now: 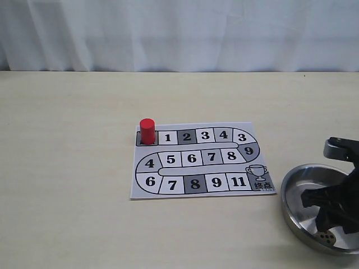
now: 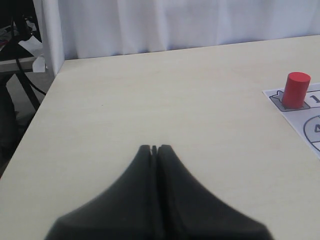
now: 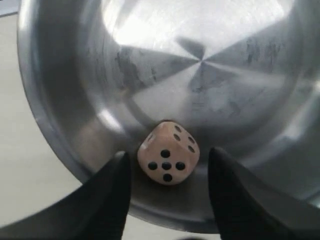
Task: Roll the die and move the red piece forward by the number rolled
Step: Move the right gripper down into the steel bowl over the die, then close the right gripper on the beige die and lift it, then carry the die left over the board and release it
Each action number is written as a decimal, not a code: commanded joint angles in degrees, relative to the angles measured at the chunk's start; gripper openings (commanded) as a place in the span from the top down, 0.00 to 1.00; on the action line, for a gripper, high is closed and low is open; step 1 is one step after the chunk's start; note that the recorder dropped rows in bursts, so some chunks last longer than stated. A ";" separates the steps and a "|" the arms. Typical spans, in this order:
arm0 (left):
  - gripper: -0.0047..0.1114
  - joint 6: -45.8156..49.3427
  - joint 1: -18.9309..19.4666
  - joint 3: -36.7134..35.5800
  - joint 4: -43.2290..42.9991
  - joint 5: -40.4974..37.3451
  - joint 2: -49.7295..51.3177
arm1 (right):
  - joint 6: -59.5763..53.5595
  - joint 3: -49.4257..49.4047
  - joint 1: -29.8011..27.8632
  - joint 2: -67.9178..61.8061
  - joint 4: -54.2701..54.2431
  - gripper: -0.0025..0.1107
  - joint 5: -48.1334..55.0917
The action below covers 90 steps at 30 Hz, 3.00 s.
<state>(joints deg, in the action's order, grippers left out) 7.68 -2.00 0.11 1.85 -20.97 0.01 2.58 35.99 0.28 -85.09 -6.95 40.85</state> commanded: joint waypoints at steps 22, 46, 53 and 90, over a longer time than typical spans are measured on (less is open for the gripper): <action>0.96 -0.23 0.00 -0.11 0.36 0.69 -0.01 | 0.17 -0.08 -0.10 -6.46 -2.38 0.57 -3.54; 0.96 -0.23 0.00 -0.11 0.36 0.69 -0.01 | -0.04 -0.05 -0.10 -9.71 -3.05 0.57 -4.72; 0.96 -0.23 0.00 -0.11 0.36 0.69 -0.01 | 0.07 -0.05 -0.10 -9.71 -3.05 0.57 -4.57; 0.96 -0.23 0.00 -0.11 0.36 0.69 -0.01 | 4.97 22.62 -0.10 -9.23 11.41 0.94 2.98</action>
<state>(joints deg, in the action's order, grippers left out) 7.68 -2.00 0.11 1.85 -20.97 0.01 4.29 57.28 0.28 -94.72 -0.80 48.83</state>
